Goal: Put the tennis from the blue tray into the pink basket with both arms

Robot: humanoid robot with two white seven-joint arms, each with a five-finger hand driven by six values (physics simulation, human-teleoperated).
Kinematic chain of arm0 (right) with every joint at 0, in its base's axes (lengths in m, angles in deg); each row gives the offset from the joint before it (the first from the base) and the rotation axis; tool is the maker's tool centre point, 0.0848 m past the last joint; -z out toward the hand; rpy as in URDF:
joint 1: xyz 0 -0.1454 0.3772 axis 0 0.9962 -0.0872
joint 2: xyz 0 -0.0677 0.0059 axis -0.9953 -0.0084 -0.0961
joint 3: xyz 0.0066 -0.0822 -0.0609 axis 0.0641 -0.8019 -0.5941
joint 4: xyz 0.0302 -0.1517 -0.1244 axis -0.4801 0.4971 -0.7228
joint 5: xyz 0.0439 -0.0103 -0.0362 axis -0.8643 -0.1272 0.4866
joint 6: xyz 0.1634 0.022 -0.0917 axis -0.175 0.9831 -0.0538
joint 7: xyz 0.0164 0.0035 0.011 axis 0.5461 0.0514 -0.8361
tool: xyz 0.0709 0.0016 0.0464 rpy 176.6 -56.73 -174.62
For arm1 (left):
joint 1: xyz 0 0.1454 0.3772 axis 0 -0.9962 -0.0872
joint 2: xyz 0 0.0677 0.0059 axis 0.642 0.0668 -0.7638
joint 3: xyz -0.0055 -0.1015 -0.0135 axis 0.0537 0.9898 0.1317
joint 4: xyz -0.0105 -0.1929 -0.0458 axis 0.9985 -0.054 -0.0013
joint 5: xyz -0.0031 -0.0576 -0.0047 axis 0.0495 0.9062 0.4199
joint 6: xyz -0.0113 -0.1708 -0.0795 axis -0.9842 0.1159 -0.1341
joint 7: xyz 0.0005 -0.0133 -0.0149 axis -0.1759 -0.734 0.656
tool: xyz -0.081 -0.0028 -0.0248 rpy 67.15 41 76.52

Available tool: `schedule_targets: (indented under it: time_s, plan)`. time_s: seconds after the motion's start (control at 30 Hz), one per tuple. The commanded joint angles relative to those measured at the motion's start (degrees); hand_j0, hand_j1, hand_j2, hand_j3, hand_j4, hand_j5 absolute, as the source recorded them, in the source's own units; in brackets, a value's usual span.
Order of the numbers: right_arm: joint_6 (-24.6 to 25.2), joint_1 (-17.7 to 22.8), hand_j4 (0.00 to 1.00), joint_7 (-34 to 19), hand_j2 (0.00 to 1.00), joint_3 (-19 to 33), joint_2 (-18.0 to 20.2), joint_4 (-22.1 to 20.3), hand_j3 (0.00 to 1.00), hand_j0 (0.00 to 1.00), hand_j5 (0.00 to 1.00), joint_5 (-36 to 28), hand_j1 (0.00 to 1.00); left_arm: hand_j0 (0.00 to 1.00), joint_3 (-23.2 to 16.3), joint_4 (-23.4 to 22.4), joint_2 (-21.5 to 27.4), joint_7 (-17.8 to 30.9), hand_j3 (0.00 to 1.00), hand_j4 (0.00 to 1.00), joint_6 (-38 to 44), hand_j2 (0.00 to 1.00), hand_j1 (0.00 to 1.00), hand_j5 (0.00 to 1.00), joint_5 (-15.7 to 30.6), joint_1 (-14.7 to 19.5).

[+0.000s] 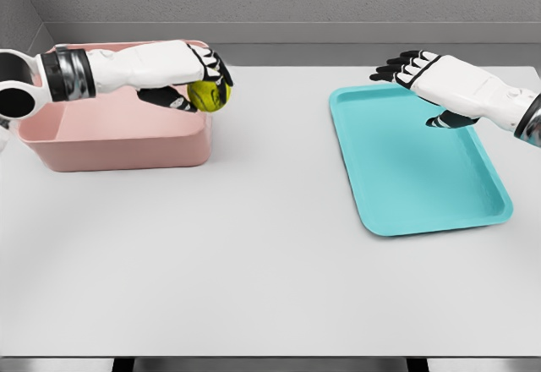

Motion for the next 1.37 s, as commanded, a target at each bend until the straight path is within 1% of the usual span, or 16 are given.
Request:
schedule_targets:
  time_s: [0.0,0.27,0.5,0.67,0.73,0.87,0.97,1.0,1.03,1.1,1.13,1.17,1.2,1.23,1.27,1.33]
  plan:
    - [0.02,0.00,1.00,0.03,1.00,0.06,0.06,-0.01,1.00,1.00,1.00,-0.24,1.00,0.53,0.11,-3.84,0.03,-0.08,0.53,0.53,0.18,0.53,0.53,0.53,0.28,0.00]
    - [0.02,0.00,1.00,0.03,1.00,0.06,-0.03,-0.19,1.00,1.00,1.00,-0.24,1.00,0.53,0.11,-13.86,-0.32,-0.08,0.53,0.53,0.53,0.53,0.53,0.53,-0.51,0.09]
    - [0.02,0.00,1.00,0.03,1.00,0.06,-0.12,-0.19,1.00,1.00,1.00,-0.24,1.00,0.53,0.29,-21.86,-2.25,-0.35,0.53,0.53,0.70,0.53,0.53,0.53,-0.60,1.49]
    - [0.02,0.09,1.00,0.03,1.00,0.06,-0.12,-0.19,1.00,1.00,1.00,-0.24,1.00,0.55,0.20,-24.76,-4.28,-0.52,0.55,0.55,0.70,0.55,0.55,0.55,-0.69,2.46]
    - [0.02,0.09,1.00,0.03,1.00,0.06,-0.12,-0.19,1.00,1.00,1.00,-0.24,1.00,0.99,0.29,-24.59,-4.28,-0.70,0.99,0.99,1.50,0.99,0.99,0.99,-0.60,2.55]
    - [0.02,0.00,1.00,0.03,1.00,0.06,-0.03,-0.19,1.00,1.00,1.00,-0.24,1.00,1.00,0.64,-24.50,-3.57,-0.79,1.00,1.00,1.41,1.00,1.00,1.00,-0.16,2.46]
    - [0.02,0.00,1.00,0.03,1.00,0.06,-0.12,-0.19,1.00,1.00,1.00,-0.24,1.00,1.00,1.17,-23.09,-3.31,-0.79,1.00,1.00,-0.46,1.00,1.00,1.00,0.10,1.85]
    - [0.02,0.00,1.00,0.03,1.00,0.06,-0.12,-0.19,1.00,1.00,1.00,-0.24,1.00,1.00,1.87,-20.29,-3.05,-0.79,1.00,1.00,-0.46,1.00,1.00,1.00,0.28,1.58]
    - [-0.07,0.00,1.00,0.03,1.00,0.06,-0.03,-0.19,1.00,1.00,1.00,-0.24,1.00,1.00,1.87,-17.56,-0.59,-0.79,1.00,1.00,-0.46,1.00,1.00,1.00,0.28,1.41]
    - [-0.07,0.00,1.00,0.03,1.00,0.06,-0.12,-0.36,1.00,1.00,1.00,-0.24,1.00,1.00,1.87,-13.95,0.91,-0.96,1.00,1.00,-0.46,1.00,1.00,1.00,0.63,1.23]
    - [-0.07,0.00,1.00,0.03,1.00,0.06,-0.12,-0.45,1.00,1.00,1.00,-0.24,1.00,1.00,1.87,-12.02,3.45,-1.05,1.00,1.00,-0.46,1.00,1.00,1.00,1.42,1.06]
    - [-0.07,0.00,1.00,0.03,1.00,0.06,-0.03,-0.45,1.00,1.00,1.00,-0.24,1.00,1.00,2.31,-7.63,6.62,-1.05,1.00,1.00,-0.46,1.00,1.00,1.00,2.12,-0.87]
    - [-0.07,0.00,1.00,0.03,1.00,0.06,-0.12,-0.45,1.00,1.00,1.00,-0.24,1.00,1.00,5.12,-3.33,9.69,-1.58,1.00,1.00,-0.46,1.00,1.00,1.00,2.21,-2.90]
    - [-0.07,0.00,1.00,0.03,1.00,0.06,-0.12,-0.45,1.00,1.00,1.00,-0.24,1.00,1.00,8.63,0.98,12.33,-1.75,1.00,1.00,-0.46,1.00,1.00,1.00,2.21,-6.32]
    - [-0.07,0.00,1.00,0.03,1.00,0.06,-0.12,-0.45,1.00,1.00,1.00,-0.24,1.00,1.00,10.92,2.57,13.56,-1.93,1.00,1.00,-0.46,1.00,1.00,1.00,2.30,-8.70]
    - [-0.07,0.00,1.00,0.03,1.00,0.06,-0.12,-0.45,1.00,1.00,1.00,-0.24,1.00,1.00,11.54,2.49,13.92,-2.54,1.00,1.00,-0.46,1.00,1.00,1.00,2.21,-9.58]
